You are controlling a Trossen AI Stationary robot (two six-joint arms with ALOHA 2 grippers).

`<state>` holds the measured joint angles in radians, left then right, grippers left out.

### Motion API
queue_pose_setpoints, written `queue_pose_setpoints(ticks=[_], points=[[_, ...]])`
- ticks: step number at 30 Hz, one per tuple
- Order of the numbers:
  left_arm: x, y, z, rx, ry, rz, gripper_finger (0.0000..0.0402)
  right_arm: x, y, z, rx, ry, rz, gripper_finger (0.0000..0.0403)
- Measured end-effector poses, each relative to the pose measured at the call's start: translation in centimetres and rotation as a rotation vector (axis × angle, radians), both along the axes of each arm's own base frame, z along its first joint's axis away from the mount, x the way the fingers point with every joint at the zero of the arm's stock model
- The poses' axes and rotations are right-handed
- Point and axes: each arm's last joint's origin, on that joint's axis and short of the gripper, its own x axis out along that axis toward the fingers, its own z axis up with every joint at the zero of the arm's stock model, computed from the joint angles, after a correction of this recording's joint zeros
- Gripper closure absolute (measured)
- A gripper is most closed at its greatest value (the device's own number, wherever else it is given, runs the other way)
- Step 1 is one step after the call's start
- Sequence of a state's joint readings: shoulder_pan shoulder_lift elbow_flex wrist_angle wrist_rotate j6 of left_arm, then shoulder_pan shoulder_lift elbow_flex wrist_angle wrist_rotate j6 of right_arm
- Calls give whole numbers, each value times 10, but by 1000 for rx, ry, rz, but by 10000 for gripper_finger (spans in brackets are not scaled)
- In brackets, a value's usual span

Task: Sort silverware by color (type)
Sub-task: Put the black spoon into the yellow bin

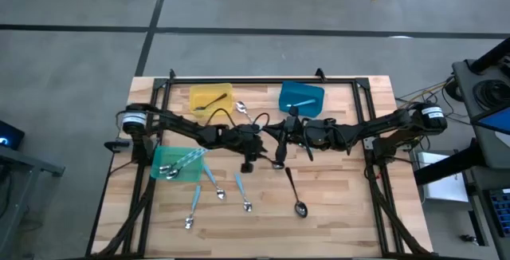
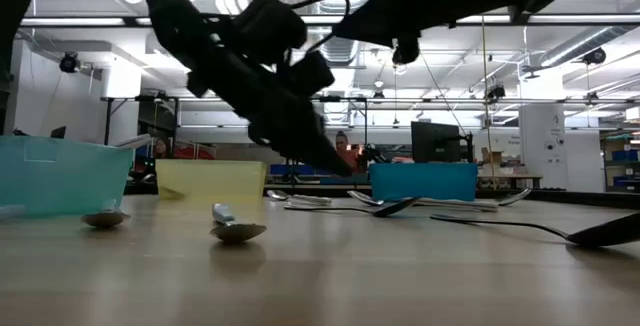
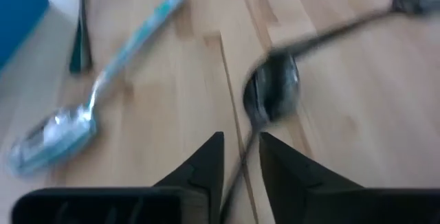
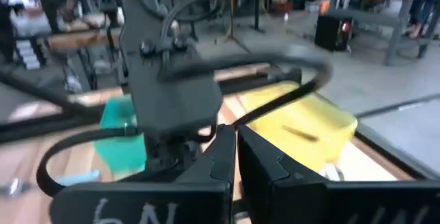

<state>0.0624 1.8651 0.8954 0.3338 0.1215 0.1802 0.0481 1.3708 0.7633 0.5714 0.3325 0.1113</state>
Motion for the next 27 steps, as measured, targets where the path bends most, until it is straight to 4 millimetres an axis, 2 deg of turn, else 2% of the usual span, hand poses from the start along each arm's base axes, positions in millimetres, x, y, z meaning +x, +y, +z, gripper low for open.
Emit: queue_pose_setpoints(ticks=[7, 12, 21, 27], points=[[-3, 0, -14, 22, 45, -19, 261, -4, 2, -1, 5, -1, 14, 394], [-2, 0, -22, 32, 45, -26, 240, -8, 3, -5, 2, 19, 55, 394], [1, 0, -41, 22, 63, -29, 241, -21, 2, -4, -8, -7, 59, 394], [-3, 0, -51, 10, 89, -22, 269, -29, 2, -10, 6, 9, 57, 394]])
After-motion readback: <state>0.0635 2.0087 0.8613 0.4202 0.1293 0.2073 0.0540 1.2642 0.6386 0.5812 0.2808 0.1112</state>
